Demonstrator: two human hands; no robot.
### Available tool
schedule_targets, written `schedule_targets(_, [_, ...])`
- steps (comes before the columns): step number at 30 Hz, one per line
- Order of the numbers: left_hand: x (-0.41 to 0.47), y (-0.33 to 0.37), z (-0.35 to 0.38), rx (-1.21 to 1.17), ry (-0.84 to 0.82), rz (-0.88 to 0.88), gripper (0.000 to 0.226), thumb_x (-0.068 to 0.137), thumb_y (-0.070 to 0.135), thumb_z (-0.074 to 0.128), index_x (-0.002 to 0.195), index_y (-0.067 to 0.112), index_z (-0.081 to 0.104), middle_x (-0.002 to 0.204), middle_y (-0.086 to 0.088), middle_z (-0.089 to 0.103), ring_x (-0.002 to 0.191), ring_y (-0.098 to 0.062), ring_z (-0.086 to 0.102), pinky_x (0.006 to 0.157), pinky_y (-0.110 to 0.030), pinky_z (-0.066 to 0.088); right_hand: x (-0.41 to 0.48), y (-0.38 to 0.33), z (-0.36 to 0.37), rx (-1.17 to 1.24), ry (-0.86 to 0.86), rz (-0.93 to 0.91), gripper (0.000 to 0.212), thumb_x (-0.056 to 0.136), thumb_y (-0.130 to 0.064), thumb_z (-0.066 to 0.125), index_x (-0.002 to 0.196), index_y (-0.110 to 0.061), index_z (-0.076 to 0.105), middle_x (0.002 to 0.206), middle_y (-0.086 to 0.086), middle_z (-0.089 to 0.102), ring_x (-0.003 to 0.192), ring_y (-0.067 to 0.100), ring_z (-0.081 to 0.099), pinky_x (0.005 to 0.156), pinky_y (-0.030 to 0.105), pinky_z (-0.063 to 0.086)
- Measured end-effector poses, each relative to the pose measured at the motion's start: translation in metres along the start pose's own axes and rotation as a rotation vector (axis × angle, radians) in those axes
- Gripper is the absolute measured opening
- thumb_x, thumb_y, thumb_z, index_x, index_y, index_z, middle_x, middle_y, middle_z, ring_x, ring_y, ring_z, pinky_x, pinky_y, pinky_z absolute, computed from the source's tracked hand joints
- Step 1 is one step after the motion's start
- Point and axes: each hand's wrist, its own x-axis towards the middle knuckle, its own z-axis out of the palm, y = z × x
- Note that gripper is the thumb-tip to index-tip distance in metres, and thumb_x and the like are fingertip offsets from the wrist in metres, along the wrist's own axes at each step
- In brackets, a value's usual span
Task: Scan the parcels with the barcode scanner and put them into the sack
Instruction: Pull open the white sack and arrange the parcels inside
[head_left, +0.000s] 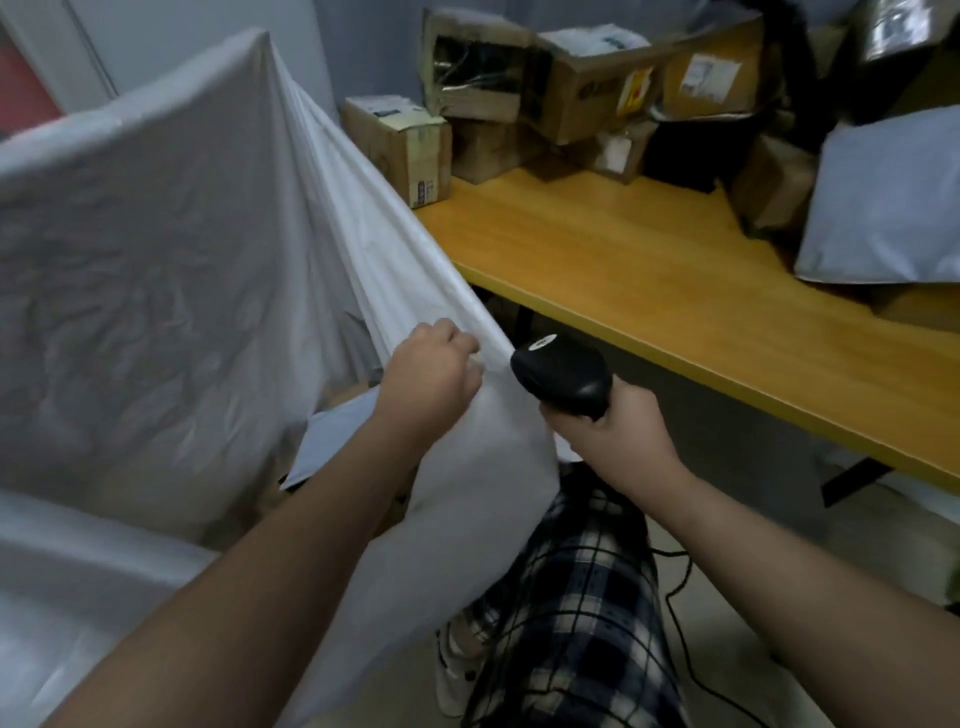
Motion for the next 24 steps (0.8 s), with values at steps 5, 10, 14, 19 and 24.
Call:
schedule_targets(5, [0.012,0.09,-0.014,-0.045,-0.001,0.191,0.038,0.098,0.034,0.048,0.13,0.015,0.056,0.124,-0.006,0.052,0.116,-0.025,0.045,0.095,-0.034,0.038,-0.02,0.025,-0.088,0.116,0.272,0.044,0.038,0.081,-0.036,0.075,0.063,-0.009,0.055,0.062,0.018,0.059,0.064,0.031,0.061,0.061,0.034,0.041])
schedule_targets(10, [0.037,0.169,-0.009,-0.112,-0.068,0.317,0.037,0.099,0.034,0.047,0.131,0.017,0.053,0.127,-0.003,0.049,0.121,-0.023,0.041,0.097,-0.034,0.038,-0.028,0.048,-0.173,0.175,0.532,0.136,0.045,0.081,-0.038,0.073,0.053,-0.021,0.042,0.045,-0.01,0.045,0.056,0.021,0.049,0.063,0.035,0.038])
schedule_targets(14, [0.065,0.224,0.005,-0.154,-0.117,0.368,0.043,0.097,0.036,0.051,0.137,0.019,0.047,0.133,-0.004,0.043,0.126,-0.022,0.037,0.101,-0.034,0.035,-0.03,0.064,-0.22,0.35,0.609,0.195,0.033,0.087,-0.032,0.069,0.061,-0.018,0.052,0.053,-0.003,0.051,0.056,0.019,0.051,0.059,0.027,0.041])
schedule_targets(19, [0.11,0.291,0.022,-0.163,-0.044,0.387,0.065,0.092,0.037,0.06,0.146,0.017,0.031,0.148,-0.007,0.028,0.137,-0.025,0.028,0.11,-0.038,0.031,-0.03,0.084,-0.239,0.643,0.511,0.236,0.03,0.091,-0.028,0.061,0.078,0.0,0.062,0.058,0.015,0.056,0.056,0.023,0.058,0.073,0.035,0.05])
schedule_targets(24, [0.155,0.333,0.045,-0.134,0.009,0.405,0.092,0.088,0.042,0.065,0.153,0.014,0.006,0.159,-0.012,0.004,0.147,-0.028,0.006,0.118,-0.037,0.013,-0.023,0.097,-0.241,0.753,0.531,0.213,0.028,0.091,-0.023,0.061,0.074,0.0,0.061,0.053,0.013,0.055,0.051,0.021,0.056,0.065,0.027,0.049])
